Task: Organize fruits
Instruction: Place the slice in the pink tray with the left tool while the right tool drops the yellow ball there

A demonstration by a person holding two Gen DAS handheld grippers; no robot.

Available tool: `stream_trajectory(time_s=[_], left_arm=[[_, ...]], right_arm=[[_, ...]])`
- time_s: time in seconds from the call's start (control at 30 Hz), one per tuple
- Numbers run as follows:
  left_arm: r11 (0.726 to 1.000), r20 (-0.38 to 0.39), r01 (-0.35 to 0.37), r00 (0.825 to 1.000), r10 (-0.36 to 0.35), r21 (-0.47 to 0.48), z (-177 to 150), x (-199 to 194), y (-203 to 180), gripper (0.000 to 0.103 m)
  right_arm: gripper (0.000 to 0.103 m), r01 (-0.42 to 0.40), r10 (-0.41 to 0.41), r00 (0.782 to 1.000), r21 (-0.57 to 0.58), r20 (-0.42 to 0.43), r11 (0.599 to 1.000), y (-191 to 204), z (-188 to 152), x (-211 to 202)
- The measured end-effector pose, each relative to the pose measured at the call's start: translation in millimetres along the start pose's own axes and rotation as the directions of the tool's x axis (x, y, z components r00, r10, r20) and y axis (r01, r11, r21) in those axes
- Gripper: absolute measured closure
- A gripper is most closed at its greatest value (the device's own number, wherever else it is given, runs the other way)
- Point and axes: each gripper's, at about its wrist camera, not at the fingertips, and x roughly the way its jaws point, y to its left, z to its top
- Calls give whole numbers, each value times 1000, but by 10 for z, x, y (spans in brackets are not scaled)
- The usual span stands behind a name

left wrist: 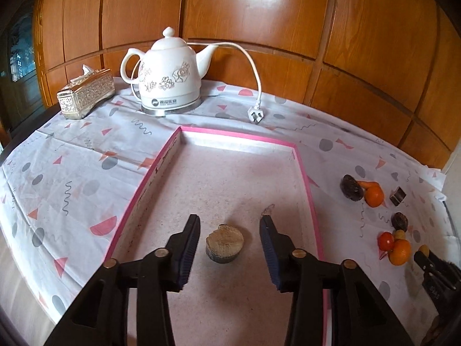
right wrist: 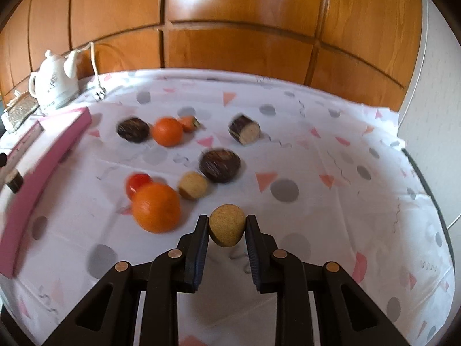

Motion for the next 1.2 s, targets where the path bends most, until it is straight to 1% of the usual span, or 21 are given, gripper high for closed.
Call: stream_trajectory(time_s=[0.07, 0.13, 0.23, 0.3, 0.37, 0.57, 0.63, 0.7, 0.8, 0.87, 0.9, 0.93, 0.97, 1.03, 1.07, 1.13, 1.2], left_arm=[[1000, 16, 4, 1000, -4, 5, 5, -68, -16, 55], [1000, 25, 10, 1000, -10, 10, 19, -121, -29, 53], [1000, 36, 10, 999, -11, 9, 27, -186, -16, 49], [1000, 48, 7, 999, -7, 9, 24, -231, 2, 46], [1000, 59, -1, 998, 1, 7, 24, -275, 28, 45], [1000, 89, -29, 996, 29, -5, 24, -406, 135, 44], [999, 101, -43, 994, 44, -11, 25, -444, 170, 43], [999, 111, -51, 992, 52, -17, 25, -485, 209, 43], [998, 124, -59, 990, 62, -26, 20, -534, 268, 40], [998, 129, -62, 989, 66, -30, 14, -553, 297, 40], [998, 129, -62, 989, 66, -31, 10, -558, 310, 40], [997, 129, -62, 989, 66, -34, 6, -560, 325, 40], [997, 127, -62, 990, 66, -38, 2, -557, 343, 40], [997, 122, -62, 990, 67, -46, -8, -547, 364, 40], [997, 120, -61, 991, 67, -49, -15, -544, 371, 40], [997, 116, -60, 991, 66, -55, -24, -536, 379, 40], [997, 115, -55, 992, 61, -60, -32, -533, 376, 40]], right_arm=[[78, -19, 19, 1000, -13, 24, 1000, 70, 63, -86], [78, -71, 72, 997, -29, 33, 997, 181, 139, -159], [78, -154, 158, 987, -86, 37, 984, 452, 232, -231], [78, -209, 214, 976, -116, 30, 971, 621, 282, -250], [78, -260, 266, 964, -148, 22, 954, 852, 338, -237], [78, -400, 406, 914, -187, -4, 897, 1365, 543, -214], [78, -422, 431, 903, -210, -7, 882, 1521, 608, -226], [78, -435, 444, 896, -233, -15, 870, 1689, 663, -210], [78, -459, 463, 885, -235, -40, 857, 1875, 713, -167], [77, -477, 478, 877, -230, -58, 848, 1963, 733, -139], [77, -487, 484, 872, -223, -73, 844, 2006, 746, -113], [73, -494, 488, 869, -214, -83, 843, 2048, 753, -97], [70, -492, 485, 870, -212, -87, 845, 2061, 759, -90], [69, -480, 475, 876, -216, -78, 850, 2086, 765, -111], [67, -468, 464, 883, -223, -71, 855, 2092, 761, -131], [67, -441, 442, 895, -239, -55, 865, 2103, 753, -187], [67, -400, 408, 913, -256, -23, 880, 2088, 747, -263]])
